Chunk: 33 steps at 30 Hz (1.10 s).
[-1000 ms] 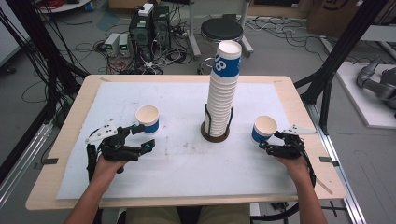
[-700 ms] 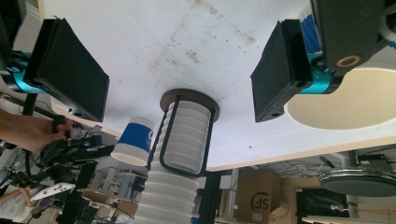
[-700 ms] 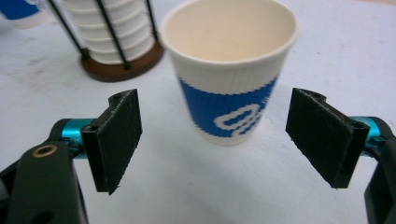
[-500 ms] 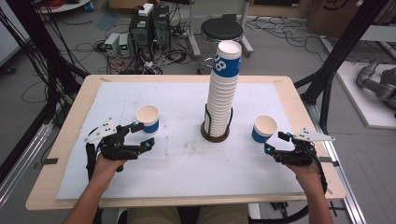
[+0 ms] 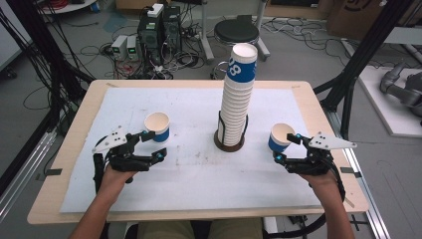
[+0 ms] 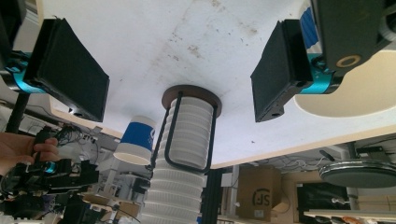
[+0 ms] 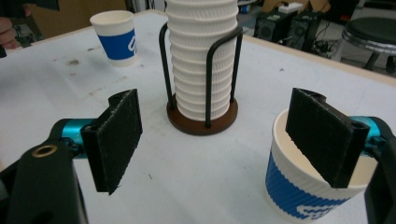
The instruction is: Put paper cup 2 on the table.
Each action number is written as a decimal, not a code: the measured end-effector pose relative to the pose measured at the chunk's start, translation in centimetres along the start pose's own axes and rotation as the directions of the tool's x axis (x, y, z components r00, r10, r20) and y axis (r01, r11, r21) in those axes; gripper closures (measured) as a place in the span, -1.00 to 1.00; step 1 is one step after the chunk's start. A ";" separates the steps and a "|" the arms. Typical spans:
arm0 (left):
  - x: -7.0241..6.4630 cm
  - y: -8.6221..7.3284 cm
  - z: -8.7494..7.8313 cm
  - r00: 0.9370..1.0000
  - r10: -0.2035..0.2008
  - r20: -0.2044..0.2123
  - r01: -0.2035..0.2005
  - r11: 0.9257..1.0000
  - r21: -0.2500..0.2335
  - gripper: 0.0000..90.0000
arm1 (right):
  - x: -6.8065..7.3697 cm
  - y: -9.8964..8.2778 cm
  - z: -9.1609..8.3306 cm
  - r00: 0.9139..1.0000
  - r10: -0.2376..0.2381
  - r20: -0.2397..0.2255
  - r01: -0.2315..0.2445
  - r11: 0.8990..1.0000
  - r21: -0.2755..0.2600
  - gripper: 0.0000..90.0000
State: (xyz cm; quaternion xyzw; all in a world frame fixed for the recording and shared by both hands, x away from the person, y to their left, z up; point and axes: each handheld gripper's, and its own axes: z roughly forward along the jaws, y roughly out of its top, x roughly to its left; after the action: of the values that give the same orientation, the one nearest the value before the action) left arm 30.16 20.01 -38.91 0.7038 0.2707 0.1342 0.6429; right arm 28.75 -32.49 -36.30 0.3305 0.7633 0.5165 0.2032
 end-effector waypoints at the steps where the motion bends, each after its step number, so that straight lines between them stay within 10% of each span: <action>1: 0.0 0.0 0.0 1.000 0.001 -0.002 -0.001 1.000 -0.003 -0.58 | 0.0 0.1 -0.1 1.000 0.000 -0.003 0.000 1.000 -0.009 -0.58; 33: -0.2 0.0 -0.7 1.000 0.010 -0.007 -0.010 1.000 -0.008 -0.58 | 0.7 0.3 0.6 1.000 -0.027 -0.013 0.027 1.000 -0.002 -0.58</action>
State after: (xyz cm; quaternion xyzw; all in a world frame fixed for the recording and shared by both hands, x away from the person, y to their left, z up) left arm 29.58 20.45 -38.81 0.7022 0.2689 0.1411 0.6440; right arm 28.68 -31.52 -36.26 0.3164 0.7686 0.5167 0.2054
